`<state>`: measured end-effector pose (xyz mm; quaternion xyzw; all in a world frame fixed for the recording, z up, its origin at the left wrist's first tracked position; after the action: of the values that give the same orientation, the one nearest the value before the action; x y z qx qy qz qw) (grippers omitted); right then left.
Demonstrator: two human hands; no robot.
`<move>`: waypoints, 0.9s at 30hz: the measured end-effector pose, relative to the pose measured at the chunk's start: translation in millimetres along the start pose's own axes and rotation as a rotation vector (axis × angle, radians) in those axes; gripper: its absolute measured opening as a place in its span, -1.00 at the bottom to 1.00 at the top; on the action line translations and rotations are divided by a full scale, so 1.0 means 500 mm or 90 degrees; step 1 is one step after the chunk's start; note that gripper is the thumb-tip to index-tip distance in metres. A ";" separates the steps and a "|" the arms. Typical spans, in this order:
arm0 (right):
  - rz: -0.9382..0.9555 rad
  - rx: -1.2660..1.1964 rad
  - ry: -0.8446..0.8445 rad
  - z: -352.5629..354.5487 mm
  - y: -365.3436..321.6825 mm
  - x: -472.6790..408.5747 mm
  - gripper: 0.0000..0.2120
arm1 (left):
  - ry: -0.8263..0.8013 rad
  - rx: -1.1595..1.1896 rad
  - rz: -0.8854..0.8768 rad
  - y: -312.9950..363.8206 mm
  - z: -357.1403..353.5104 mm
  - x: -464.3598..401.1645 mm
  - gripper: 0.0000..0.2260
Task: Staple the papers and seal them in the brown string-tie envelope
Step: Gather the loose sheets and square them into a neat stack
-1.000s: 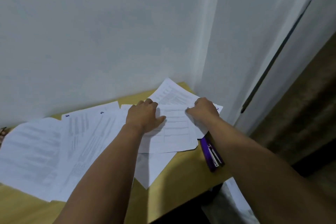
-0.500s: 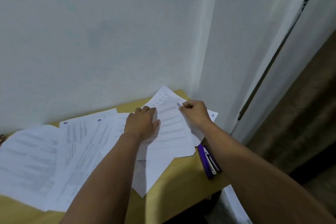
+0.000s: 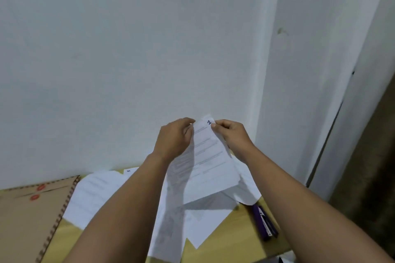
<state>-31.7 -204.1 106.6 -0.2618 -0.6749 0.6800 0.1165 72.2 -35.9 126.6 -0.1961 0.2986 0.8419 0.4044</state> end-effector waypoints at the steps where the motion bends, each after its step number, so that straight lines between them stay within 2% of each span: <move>1: -0.003 -0.018 -0.007 -0.013 -0.018 0.005 -0.83 | 0.004 0.010 -0.001 0.003 0.024 0.000 -0.76; 9: 0.017 -0.043 0.002 -0.089 -0.086 0.046 -0.80 | 0.018 0.028 -0.001 -0.029 0.142 0.025 -0.70; 17: -0.068 -0.050 0.002 -0.108 0.040 0.024 -0.77 | -0.065 0.077 0.035 -0.099 0.046 0.066 -0.79; 22: -0.162 0.154 -0.004 -0.021 0.177 -0.013 -0.73 | -0.144 0.002 0.050 -0.155 -0.083 0.083 -0.85; 24: -0.177 0.271 0.053 0.068 0.228 -0.033 -0.71 | -0.158 0.017 0.060 -0.176 -0.132 0.088 -0.84; 27: -0.216 0.415 0.200 0.224 0.296 -0.048 -0.68 | -0.178 0.043 0.070 -0.201 -0.194 0.088 -0.73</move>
<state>-40.1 -321.6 -38.9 -0.1969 -0.4317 0.7812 0.4056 134.6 -25.6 -5.6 -0.0467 0.2774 0.8714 0.4020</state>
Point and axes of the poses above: each hand's wrist, its own x-axis away from the middle knuckle, its own z-axis out of the back of the hand, y = z × x, the point moved 6 cm from there along -x, towards the middle knuckle, and after that the axes turned 6 degrees about -x, right-handed, at the moved point
